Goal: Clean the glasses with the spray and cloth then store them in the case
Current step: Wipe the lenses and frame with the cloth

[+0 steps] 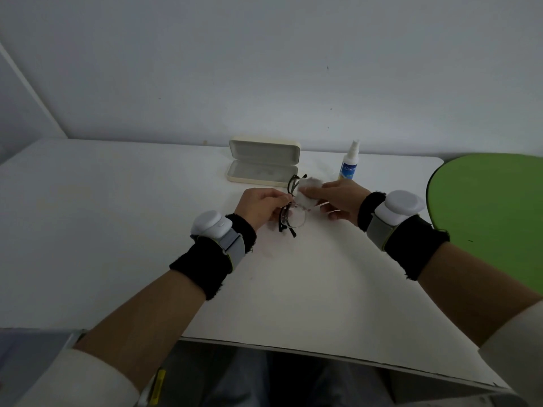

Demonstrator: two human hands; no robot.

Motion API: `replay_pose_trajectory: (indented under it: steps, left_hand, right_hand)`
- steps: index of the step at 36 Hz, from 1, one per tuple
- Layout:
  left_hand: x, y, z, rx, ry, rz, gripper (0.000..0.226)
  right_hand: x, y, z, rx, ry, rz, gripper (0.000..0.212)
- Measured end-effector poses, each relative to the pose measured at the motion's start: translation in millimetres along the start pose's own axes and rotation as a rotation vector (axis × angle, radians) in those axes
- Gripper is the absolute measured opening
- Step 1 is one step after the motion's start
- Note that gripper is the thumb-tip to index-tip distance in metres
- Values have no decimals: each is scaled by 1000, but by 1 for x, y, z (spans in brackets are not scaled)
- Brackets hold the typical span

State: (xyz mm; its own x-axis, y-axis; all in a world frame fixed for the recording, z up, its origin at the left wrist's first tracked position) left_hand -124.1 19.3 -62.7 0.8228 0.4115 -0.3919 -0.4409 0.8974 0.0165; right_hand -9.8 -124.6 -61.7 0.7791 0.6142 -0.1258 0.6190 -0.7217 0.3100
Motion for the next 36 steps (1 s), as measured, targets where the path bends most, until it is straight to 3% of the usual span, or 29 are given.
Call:
replay_pose_trajectory:
  steps: [12, 19, 30, 36]
  left_hand:
    - [-8, -8, 1, -22, -8, -18, 5]
    - [-10, -5, 1, 7, -37, 18, 20]
    - [-7, -4, -2, -2, -37, 4, 18]
    - [-5, -4, -3, -22, -26, -3, 14]
  right_hand:
    - [7, -12, -9, 8, 32, 55, 50]
    - [12, -15, -10, 8, 25, 146, 46]
    - [13, -16, -13, 100, 24, 115, 31]
    - [12, -16, -11, 96, 25, 71, 39]
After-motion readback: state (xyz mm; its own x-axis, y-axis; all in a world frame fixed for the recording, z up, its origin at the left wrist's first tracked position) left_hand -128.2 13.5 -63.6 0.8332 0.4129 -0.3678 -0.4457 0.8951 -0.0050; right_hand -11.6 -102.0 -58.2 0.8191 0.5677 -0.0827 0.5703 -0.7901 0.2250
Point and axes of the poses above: each hand's wrist, its own x-axis towards the middle knuckle, its own y-axis out of the back of the hand, z = x × y, the point moved 6 cm from there along x, towards the middle knuckle, and after that the axes turned 15 degrees about y, right-handed, at the moved point
